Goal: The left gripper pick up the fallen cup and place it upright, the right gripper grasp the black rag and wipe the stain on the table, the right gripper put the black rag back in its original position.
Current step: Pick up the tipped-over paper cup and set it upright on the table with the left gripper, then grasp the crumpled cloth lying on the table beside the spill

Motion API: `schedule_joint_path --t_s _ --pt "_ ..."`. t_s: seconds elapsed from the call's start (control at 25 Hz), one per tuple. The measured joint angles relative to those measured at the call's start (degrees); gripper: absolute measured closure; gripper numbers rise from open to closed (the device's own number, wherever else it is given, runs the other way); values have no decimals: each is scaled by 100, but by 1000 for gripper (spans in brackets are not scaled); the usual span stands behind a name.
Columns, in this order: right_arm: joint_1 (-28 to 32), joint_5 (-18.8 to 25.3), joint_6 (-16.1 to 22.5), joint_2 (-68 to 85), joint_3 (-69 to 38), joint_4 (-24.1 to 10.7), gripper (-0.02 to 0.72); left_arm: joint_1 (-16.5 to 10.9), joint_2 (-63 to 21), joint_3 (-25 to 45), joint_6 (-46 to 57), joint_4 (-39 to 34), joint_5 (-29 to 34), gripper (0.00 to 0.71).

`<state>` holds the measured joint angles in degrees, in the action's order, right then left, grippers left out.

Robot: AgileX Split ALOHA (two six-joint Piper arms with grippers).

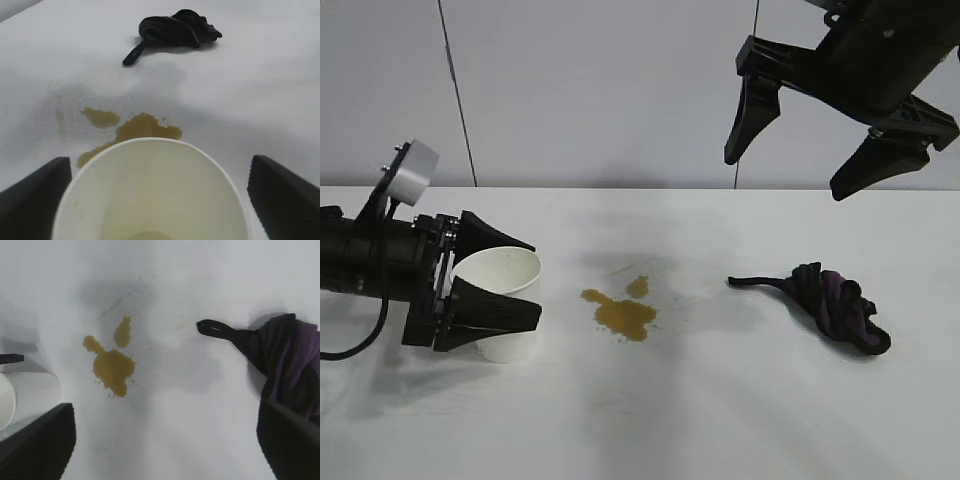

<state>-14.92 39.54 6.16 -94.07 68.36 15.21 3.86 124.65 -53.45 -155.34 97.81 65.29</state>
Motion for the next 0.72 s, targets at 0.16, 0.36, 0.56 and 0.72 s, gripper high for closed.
schedule_joint_path --t_s 0.16,0.36,0.56,0.72 --pt "0 0 0 0 0 0 21 0 -586 136 742 -6 -125 23" --pt "0 0 0 0 0 0 21 0 -1476 150 3013 -104 -1226 18" --pt "0 0 0 0 0 0 21 0 -2301 -197 5974 -1381 -1979 17" --pt "0 -2 0 0 0 5 21 0 -2637 -681 8647 -3137 -2053 17"
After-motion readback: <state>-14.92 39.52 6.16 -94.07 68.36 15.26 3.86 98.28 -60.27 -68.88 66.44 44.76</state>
